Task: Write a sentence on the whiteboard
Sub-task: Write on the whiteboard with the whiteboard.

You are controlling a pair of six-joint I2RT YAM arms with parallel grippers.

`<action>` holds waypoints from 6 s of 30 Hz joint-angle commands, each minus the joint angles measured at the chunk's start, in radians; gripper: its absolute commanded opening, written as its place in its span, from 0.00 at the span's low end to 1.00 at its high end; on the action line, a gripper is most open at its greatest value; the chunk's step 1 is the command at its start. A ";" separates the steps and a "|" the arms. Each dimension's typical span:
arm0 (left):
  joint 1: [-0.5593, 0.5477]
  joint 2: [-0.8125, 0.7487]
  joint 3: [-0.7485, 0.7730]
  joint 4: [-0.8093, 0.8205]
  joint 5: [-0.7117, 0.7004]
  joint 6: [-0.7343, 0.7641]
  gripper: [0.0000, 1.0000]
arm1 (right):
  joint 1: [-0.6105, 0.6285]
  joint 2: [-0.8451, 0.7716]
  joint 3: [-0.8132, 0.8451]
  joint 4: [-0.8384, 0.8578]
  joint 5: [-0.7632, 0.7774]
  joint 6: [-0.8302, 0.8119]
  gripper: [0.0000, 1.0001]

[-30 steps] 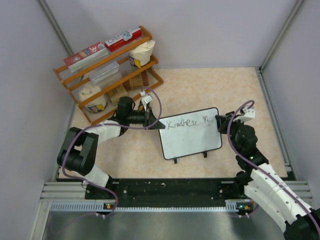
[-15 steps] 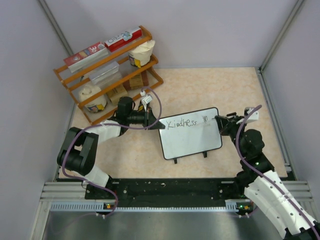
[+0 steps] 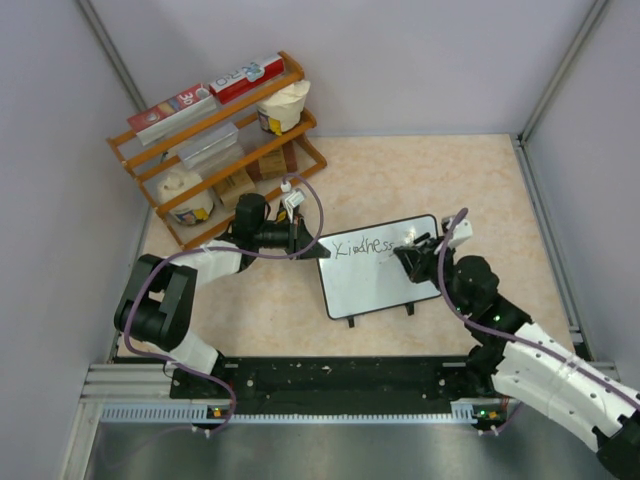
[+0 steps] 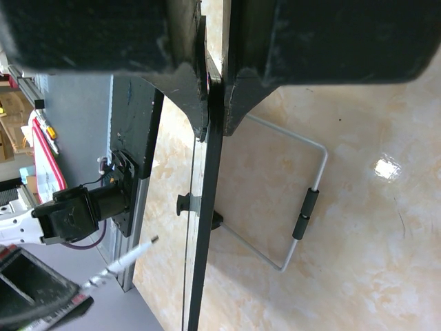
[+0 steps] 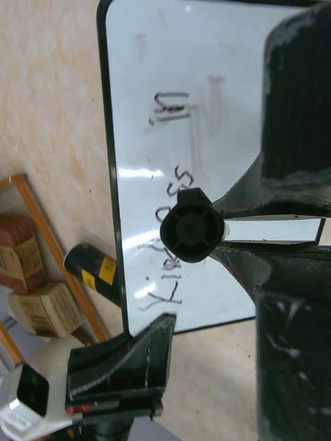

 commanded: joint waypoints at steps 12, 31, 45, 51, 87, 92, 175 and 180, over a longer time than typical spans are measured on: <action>-0.009 0.024 -0.044 -0.052 -0.100 0.116 0.00 | 0.412 0.273 0.062 0.428 0.370 -0.211 0.00; 0.002 0.061 -0.030 -0.054 -0.093 0.113 0.00 | 0.510 0.372 -0.030 0.646 0.389 -0.285 0.00; 0.005 0.067 -0.031 -0.057 -0.091 0.116 0.00 | 0.547 0.442 -0.061 0.729 0.479 -0.281 0.00; 0.005 0.069 -0.028 -0.058 -0.088 0.116 0.00 | 0.549 0.471 -0.054 0.725 0.498 -0.271 0.00; 0.005 0.072 -0.025 -0.060 -0.093 0.117 0.00 | 0.547 0.453 -0.067 0.603 0.468 -0.202 0.00; 0.006 0.072 -0.024 -0.061 -0.093 0.119 0.00 | 0.549 0.456 -0.061 0.613 0.499 -0.204 0.00; 0.005 0.075 -0.022 -0.061 -0.088 0.120 0.00 | 0.484 0.378 0.008 0.491 0.495 -0.158 0.00; 0.005 0.073 -0.022 -0.061 -0.090 0.120 0.00 | 0.483 0.411 0.005 0.504 0.496 -0.144 0.00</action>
